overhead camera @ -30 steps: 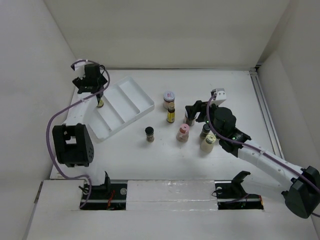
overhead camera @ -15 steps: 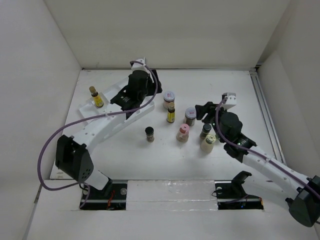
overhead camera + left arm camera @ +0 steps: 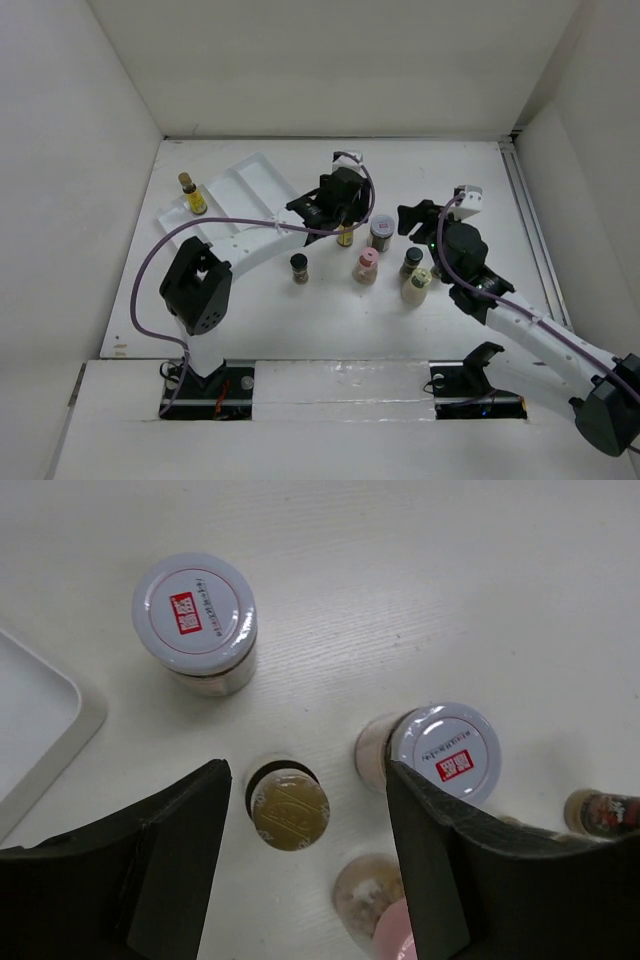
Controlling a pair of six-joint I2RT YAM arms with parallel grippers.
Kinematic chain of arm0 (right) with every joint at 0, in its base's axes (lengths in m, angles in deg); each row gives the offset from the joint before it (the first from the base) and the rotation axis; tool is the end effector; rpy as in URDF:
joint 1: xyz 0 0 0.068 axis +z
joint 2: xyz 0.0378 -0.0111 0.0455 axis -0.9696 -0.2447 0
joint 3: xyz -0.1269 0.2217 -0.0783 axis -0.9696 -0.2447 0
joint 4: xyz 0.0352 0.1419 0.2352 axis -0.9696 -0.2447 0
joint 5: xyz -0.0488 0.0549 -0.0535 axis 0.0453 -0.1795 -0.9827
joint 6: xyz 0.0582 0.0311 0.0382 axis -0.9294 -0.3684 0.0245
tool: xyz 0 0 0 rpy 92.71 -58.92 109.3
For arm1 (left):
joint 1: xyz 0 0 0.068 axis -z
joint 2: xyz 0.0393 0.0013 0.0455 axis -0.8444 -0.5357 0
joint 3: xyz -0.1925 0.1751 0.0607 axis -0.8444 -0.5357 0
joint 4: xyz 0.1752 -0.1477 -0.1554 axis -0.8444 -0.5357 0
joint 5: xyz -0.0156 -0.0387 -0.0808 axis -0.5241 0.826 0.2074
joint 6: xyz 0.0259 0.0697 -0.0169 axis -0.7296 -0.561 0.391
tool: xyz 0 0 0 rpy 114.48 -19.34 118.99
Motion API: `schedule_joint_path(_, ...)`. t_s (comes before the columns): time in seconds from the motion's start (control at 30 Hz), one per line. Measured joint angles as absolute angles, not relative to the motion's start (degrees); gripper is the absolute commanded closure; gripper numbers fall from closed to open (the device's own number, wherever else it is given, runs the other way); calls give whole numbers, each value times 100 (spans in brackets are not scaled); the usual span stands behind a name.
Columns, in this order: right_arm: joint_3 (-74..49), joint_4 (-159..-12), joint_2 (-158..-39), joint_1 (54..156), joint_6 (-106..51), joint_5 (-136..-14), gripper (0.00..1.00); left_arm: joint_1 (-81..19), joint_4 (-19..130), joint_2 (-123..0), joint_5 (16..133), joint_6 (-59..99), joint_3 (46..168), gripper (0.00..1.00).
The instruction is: Organize the condiment bottles
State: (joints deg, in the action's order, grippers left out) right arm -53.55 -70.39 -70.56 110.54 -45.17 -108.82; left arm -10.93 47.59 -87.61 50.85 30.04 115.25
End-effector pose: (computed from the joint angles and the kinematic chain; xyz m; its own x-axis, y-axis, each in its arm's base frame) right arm 0.2324 0.1261 0.2855 -0.1105 0.3786 -0.9189 -0.1090 0.9144 0.3899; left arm 0.3266 -0.3210 0.2693 -0.4869 -0.0091 -0.8734 0.3816 0.8972 -0.2221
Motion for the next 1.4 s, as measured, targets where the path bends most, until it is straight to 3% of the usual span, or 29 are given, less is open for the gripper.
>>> schedule_joint_path(0.13,-5355,-7037,-7063,10988,-4558,-10878,33,-1104,4707,-8888,4772,2991,11601,41)
schedule_joint_path(0.2,-5355,-7030,-7094,10962,-4576,-10878,33,-1074,4650,-8938,4667,2989,11636,51)
schedule_joint_path(0.33,-5355,-7041,-7194,10957,-4578,-10852,33,-1041,4628,-9021,4536,2963,11667,57)
schedule_joint_path(0.47,-5355,-7041,-7225,10955,-4580,-10815,32,-1036,4545,-9098,4495,2958,11673,76)
schedule_joint_path(0.67,-5355,-7044,-7225,10933,-4580,-10786,32,-1036,4514,-9102,4433,2956,11673,74)
schedule_joint_path(0.73,-5355,-7041,-7225,10916,-4580,-10764,32,-1036,4514,-9102,4420,2956,11673,89)
schedule_joint_path(0.77,-5355,-7044,-7225,10916,-4580,-10760,32,-1036,4514,-9102,4396,2956,11673,91)
schedule_joint_path(1.07,-5355,-7044,-7109,10916,-4580,-10697,32,-1345,4257,-8877,4213,2932,11686,89)
schedule_joint_path(1.4,-5355,-7030,-7118,10916,-4580,-10434,31,-3694,4394,-7085,4092,2995,11647,88)
